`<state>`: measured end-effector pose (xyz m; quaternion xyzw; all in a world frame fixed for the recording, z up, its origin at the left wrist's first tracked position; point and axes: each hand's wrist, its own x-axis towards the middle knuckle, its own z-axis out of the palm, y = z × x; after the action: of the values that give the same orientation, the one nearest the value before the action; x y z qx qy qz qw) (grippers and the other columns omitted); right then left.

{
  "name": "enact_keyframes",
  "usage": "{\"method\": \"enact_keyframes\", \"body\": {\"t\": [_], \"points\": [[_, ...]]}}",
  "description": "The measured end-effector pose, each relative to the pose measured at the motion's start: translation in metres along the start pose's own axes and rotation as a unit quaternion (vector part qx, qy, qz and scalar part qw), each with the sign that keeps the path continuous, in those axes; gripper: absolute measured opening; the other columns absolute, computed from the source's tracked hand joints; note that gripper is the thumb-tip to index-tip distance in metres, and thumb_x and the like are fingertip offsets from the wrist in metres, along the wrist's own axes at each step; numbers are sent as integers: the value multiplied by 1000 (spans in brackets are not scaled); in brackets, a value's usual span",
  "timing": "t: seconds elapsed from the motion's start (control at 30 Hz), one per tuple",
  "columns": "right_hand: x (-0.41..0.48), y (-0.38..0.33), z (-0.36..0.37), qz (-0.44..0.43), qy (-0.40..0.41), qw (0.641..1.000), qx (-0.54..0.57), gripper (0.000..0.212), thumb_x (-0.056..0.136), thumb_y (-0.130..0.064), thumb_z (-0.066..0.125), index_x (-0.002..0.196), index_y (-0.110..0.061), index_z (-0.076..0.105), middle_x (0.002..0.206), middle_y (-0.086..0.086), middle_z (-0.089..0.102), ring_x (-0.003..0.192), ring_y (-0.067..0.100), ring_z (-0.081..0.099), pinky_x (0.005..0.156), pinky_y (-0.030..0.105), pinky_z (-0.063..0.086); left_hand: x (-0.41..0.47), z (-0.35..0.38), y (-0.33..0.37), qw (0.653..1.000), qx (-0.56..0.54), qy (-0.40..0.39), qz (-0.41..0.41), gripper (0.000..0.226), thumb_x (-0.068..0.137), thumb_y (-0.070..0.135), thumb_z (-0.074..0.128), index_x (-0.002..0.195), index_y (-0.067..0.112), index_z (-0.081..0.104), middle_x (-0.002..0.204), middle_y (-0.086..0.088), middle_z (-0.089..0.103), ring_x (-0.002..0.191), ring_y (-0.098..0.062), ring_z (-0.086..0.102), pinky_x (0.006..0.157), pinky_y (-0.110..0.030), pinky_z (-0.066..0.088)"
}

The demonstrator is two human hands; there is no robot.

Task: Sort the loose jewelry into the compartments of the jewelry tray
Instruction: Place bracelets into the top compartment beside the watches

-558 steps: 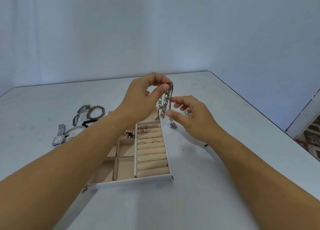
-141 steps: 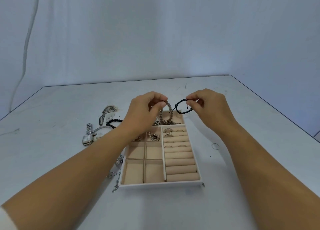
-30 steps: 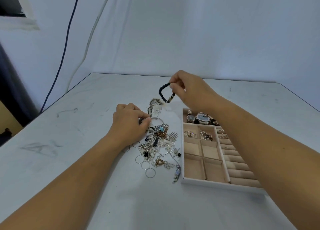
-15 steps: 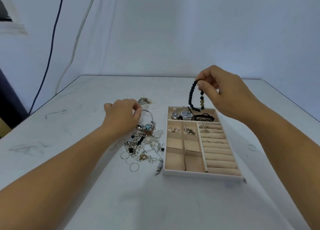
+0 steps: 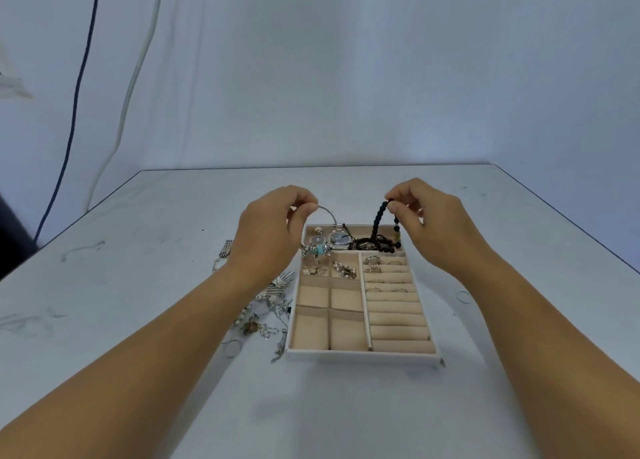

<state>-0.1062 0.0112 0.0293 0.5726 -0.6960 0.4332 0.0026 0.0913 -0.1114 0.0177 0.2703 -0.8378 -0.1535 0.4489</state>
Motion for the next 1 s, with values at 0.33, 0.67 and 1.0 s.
{"method": "enact_keyframes", "body": {"t": [0.33, 0.67, 1.0], "points": [[-5, 18, -16, -15, 89, 996, -1, 15, 94, -21, 55, 106, -19, 63, 90, -10, 64, 83, 12, 56, 74, 23, 45, 23, 55, 29, 997, -73, 5, -28, 9, 93, 21, 57, 91, 22, 65, 73, 23, 56, 70, 0, 56, 64, -21, 48], [-4, 29, -18, -14, 82, 996, -27, 14, 93, -24, 55, 104, -23, 63, 88, -15, 61, 82, 8, 55, 71, 13, 40, 33, 92, 20, 990, 40, -111, -75, 12, 93, 31, 55, 91, 29, 67, 87, 13, 66, 92, -13, 59, 87, -37, 47], [-5, 31, -14, -4, 66, 997, -35, 13, 93, -25, 55, 104, -24, 63, 88, -13, 61, 80, 8, 55, 68, 11, 39, 27, 83, 5, 969, 100, -214, -75, 20, 95, 33, 50, 98, 36, 70, 113, 10, 60, 118, -19, 42, 95, -41, 33]]}}
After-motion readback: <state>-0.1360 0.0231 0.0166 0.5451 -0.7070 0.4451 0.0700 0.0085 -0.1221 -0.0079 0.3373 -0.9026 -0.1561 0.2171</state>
